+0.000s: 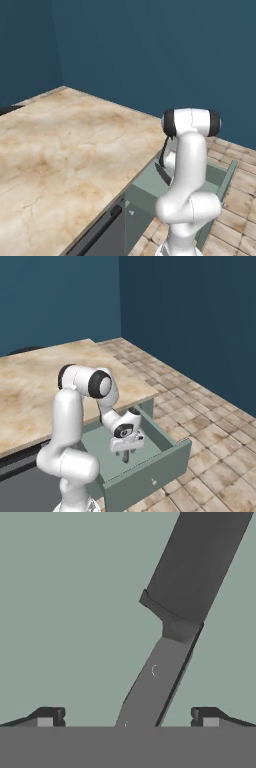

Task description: Pick up the knife from the drawer and place it on the cutting board. Then place the meat from the plate to the cutting board.

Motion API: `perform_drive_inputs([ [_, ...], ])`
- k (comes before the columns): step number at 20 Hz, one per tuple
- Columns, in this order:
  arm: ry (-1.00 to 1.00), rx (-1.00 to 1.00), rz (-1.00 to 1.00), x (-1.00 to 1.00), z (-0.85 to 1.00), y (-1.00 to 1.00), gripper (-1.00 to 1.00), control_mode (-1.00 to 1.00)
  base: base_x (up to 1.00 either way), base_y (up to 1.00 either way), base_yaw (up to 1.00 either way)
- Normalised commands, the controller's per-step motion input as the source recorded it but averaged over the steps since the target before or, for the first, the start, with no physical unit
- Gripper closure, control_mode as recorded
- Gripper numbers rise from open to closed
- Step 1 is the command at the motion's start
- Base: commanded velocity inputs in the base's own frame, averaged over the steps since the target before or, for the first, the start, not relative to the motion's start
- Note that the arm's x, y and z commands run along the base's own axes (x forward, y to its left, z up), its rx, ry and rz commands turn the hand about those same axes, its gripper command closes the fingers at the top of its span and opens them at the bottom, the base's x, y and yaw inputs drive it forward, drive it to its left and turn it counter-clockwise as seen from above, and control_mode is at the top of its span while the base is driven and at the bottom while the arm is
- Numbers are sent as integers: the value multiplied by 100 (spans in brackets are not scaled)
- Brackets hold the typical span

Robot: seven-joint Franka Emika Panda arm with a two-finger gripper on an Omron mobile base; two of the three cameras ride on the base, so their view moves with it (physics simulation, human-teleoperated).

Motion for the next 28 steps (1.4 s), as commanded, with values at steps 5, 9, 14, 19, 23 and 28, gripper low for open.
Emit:
perform_drive_inputs([
  [5,0,0,0,1,-28,0,-100,-100,0,0,0],
  [9,0,0,0,0,-26,0,100,-100,0,0,0],
  [14,-4,0,0,-7,-7,0,100,-100,0,0,0],
  [19,-13,0,0,-34,10,0,100,-100,0,0,0],
  [23,-15,0,0,-47,47,0,100,-100,0,0,0],
  [28,-7,0,-2,-52,60,-7,100,-100,0,0,0],
])
